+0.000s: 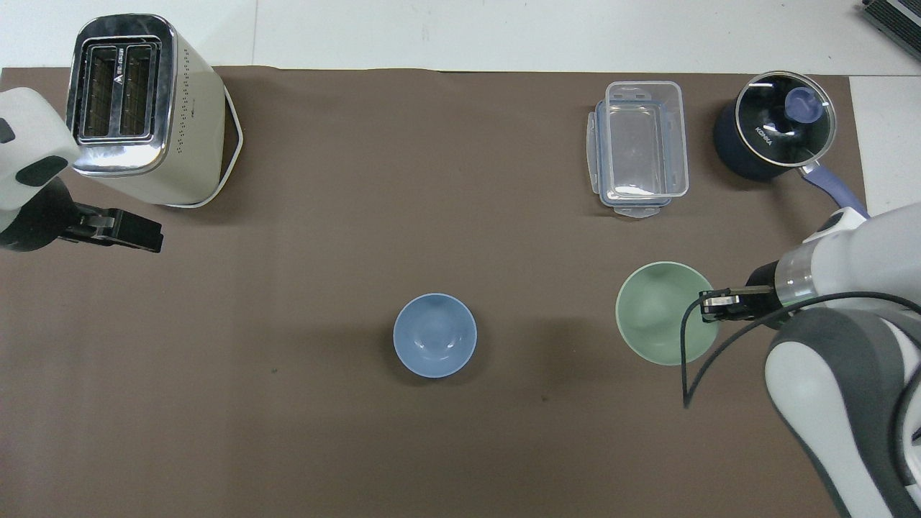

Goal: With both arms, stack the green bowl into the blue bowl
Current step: 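Lift the green bowl and carry it toward the blue bowl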

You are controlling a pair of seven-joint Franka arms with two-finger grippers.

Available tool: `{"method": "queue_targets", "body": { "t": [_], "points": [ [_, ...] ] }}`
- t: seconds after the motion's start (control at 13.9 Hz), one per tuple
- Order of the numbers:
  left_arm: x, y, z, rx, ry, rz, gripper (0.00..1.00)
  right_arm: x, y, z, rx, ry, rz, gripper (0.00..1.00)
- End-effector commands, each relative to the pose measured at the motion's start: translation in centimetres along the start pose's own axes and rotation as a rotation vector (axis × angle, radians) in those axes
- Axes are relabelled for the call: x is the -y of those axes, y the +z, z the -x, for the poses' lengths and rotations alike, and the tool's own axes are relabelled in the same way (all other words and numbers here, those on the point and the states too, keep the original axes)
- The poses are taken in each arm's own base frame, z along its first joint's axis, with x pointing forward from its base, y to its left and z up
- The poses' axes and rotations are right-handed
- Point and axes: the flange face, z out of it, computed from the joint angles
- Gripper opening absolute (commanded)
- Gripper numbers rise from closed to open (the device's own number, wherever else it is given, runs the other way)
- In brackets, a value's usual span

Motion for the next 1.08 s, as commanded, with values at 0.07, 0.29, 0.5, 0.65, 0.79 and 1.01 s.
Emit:
{"method": "queue_targets", "body": {
  "t": [0.07,0.29,0.5,0.65,0.79,1.01],
  "points": [
    [0.0,-0.2,0.7,-0.008,0.005,-0.003,1.00,3.8,0.0,1.7,0.012,0.070,-0.025,0.00],
    [0.1,-0.1,0.7,-0.008,0.002,-0.003,1.00,8.3,2.1,3.2,0.038,0.080,-0.005,0.00],
    [0.1,-0.1,0.7,-0.009,0.004,-0.003,1.00,12.1,5.1,4.3,0.014,0.093,-0.001,0.00],
    [0.1,-0.1,0.7,-0.011,0.005,-0.003,1.00,14.5,6.1,4.7,0.002,0.118,-0.006,0.00],
    [0.0,-0.1,0.7,-0.014,0.007,-0.004,1.00,15.4,6.2,4.6,-0.015,0.137,-0.036,0.00],
    [0.0,-0.1,0.7,-0.015,0.007,-0.004,1.00,18.4,7.0,4.5,-0.010,0.128,-0.082,0.00]
  ]
}}
